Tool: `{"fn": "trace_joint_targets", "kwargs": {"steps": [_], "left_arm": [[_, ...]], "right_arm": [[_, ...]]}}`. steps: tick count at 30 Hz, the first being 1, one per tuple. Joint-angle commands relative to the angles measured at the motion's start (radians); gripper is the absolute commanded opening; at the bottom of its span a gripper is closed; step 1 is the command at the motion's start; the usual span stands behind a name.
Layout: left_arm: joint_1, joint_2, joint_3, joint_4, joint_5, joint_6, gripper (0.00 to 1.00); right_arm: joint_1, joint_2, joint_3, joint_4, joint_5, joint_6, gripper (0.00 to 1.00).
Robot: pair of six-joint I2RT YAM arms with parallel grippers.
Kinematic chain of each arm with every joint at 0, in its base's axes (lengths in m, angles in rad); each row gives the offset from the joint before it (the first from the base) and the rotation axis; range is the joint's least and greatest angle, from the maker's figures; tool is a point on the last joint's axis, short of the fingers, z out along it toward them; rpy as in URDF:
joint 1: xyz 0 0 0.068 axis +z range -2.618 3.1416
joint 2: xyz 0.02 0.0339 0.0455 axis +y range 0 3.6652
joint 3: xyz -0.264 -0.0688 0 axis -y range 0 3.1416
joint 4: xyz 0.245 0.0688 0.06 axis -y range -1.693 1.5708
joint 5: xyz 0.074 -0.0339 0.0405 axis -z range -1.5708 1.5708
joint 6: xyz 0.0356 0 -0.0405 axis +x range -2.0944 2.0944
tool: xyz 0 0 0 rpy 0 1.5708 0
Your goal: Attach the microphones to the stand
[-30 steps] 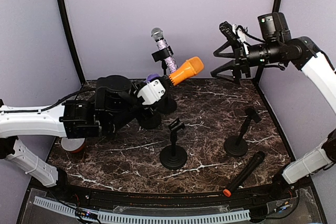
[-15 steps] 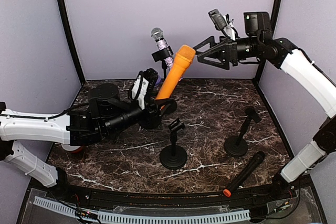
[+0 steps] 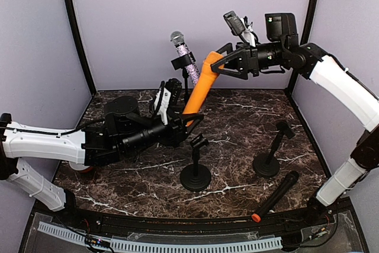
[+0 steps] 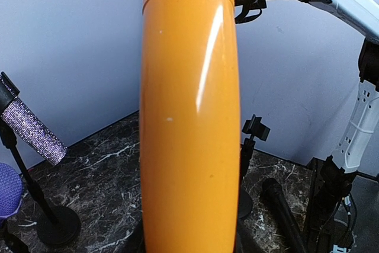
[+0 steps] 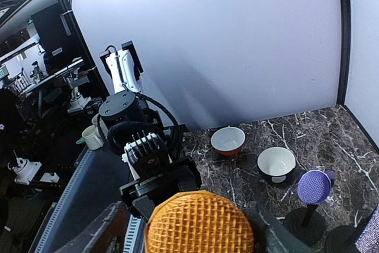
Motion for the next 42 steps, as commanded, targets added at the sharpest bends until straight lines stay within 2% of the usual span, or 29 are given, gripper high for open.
{"fn": "trace_joint_targets", "kwargs": {"steps": [1,4,11,17,24,31,32,33,34,36,37,39,42], "left_arm": [[0.003,-0.012,0.011,0.048,0.004,-0.012,0.00],[0.003,-0.011,0.014,0.047,0.005,-0.012,0.00],[0.003,0.001,0.025,0.032,0.014,-0.011,0.00],[0.003,0.005,0.033,0.014,0.020,-0.011,0.00],[0.003,0.006,0.036,0.008,0.022,-0.011,0.00],[0.003,-0.003,0.028,0.000,0.006,-0.006,0.00],[0.003,-0.008,0.025,-0.003,-0.011,-0.007,0.02],[0.003,-0.013,0.020,-0.004,-0.029,-0.008,0.15],[0.003,-0.021,0.013,-0.005,-0.051,-0.012,0.33],[0.003,-0.045,-0.016,-0.003,-0.095,-0.029,0.58],[0.003,-0.067,-0.038,0.002,-0.108,-0.038,0.63],[0.003,-0.099,-0.096,0.005,-0.117,-0.054,0.66],[0.001,-0.137,-0.178,0.012,-0.076,-0.078,0.67]], "right_arm": [[0.011,0.002,0.017,0.027,0.008,-0.003,0.64],[0.012,0.005,0.021,0.029,0.009,0.001,0.58],[0.018,0.018,0.029,0.033,0.033,0.019,0.65],[0.019,0.022,0.028,0.016,0.053,0.008,0.58],[0.019,0.025,0.026,-0.003,0.083,0.000,0.62],[0.019,0.033,0.031,-0.021,0.094,-0.013,0.43],[0.019,0.031,0.032,-0.030,0.098,-0.021,0.39],[0.013,0.028,0.032,-0.033,0.103,-0.025,0.36],[0.008,0.024,0.031,-0.032,0.104,-0.026,0.32],[-0.014,0.012,0.031,-0.020,0.100,-0.013,0.23],[-0.037,0.003,0.029,-0.011,0.092,0.005,0.18],[-0.077,-0.017,0.015,0.019,0.071,0.037,0.07],[-0.148,-0.064,-0.054,0.099,0.038,0.105,0.00]]}}
